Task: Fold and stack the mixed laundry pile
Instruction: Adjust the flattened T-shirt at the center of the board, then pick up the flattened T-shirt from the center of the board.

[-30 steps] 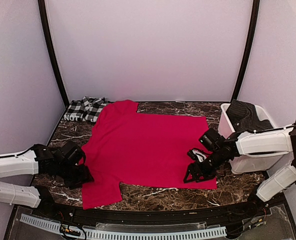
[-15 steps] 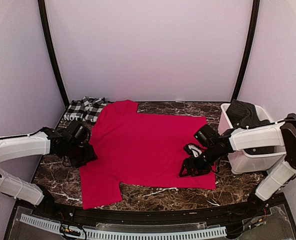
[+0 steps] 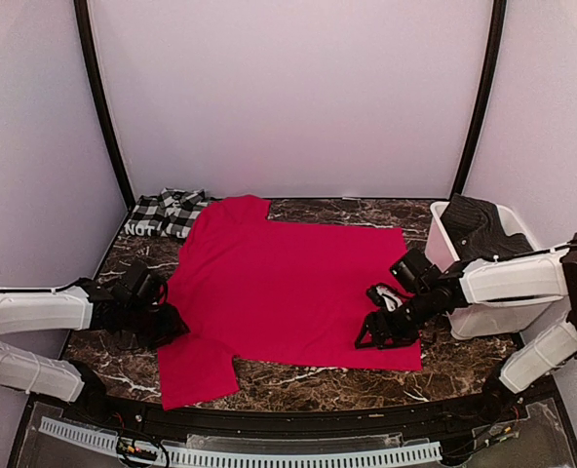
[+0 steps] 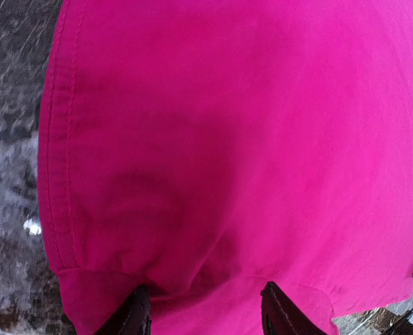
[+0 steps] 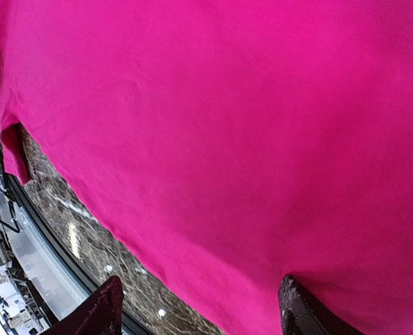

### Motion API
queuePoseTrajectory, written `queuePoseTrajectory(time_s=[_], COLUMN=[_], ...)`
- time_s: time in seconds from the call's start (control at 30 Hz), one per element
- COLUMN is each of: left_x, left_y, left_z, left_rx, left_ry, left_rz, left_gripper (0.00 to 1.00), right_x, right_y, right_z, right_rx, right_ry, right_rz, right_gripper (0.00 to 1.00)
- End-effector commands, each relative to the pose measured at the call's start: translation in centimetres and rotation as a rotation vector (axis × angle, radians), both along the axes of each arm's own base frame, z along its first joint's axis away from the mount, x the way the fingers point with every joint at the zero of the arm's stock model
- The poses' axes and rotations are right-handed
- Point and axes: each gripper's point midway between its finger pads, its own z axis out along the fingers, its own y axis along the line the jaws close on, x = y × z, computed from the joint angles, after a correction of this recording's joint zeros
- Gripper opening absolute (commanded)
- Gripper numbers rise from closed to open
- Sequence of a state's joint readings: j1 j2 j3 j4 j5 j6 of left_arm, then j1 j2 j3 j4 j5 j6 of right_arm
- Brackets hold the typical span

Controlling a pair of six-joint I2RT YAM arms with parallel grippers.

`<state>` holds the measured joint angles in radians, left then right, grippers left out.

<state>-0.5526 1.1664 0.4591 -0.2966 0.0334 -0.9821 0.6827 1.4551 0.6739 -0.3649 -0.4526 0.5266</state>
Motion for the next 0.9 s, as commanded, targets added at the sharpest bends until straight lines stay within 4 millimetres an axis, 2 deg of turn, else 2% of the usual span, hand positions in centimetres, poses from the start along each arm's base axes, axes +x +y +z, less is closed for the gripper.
queuePoseTrajectory(time_s=[0.0,0.03,0.07,0.17,0.3,0.5,0.7,0.87], left_x=[-4.8,-5.1,-4.7,-4.2,-4.6,-5.9,-5.8,-5.4], left_y=[1.8,2.2,2.2,1.7,1.3,1.7,0.8,0.5], left_z=[-0.9,-0.5,1.0,3.3,4.7,4.0,3.4,3.5], left_rx=[0.024,0.041,0.029,-0.016,-0.033,-0.012,-0.024,-0.022], left_ry=[0.150,0.150,0.109,0.054,0.059,0.116,0.124,0.121], left_rz=[-0.011,-0.007,-0.007,-0.013,0.000,0.075,0.077,0.065], left_gripper=[0.53,0.53,0.53,0.55,0.55,0.57,0.57,0.57], right_x=[-2.0,-1.9,-2.0,-2.4,-3.8,-4.9,-5.1,-5.0], right_y=[-2.7,-3.0,-3.3,-3.9,-4.6,-6.8,-9.4,-9.4], right_z=[1.1,1.7,2.3,3.8,3.5,2.1,1.6,0.7], right_rx=[-0.082,-0.088,-0.099,-0.135,-0.265,-0.554,-0.762,-0.764], right_ry=[0.038,0.024,0.014,-0.028,-0.031,-0.093,-0.120,-0.126], right_rz=[-0.054,-0.060,-0.066,-0.061,-0.045,-0.071,-0.107,-0.104], right_gripper=[0.72,0.71,0.70,0.62,0.58,0.57,0.51,0.45])
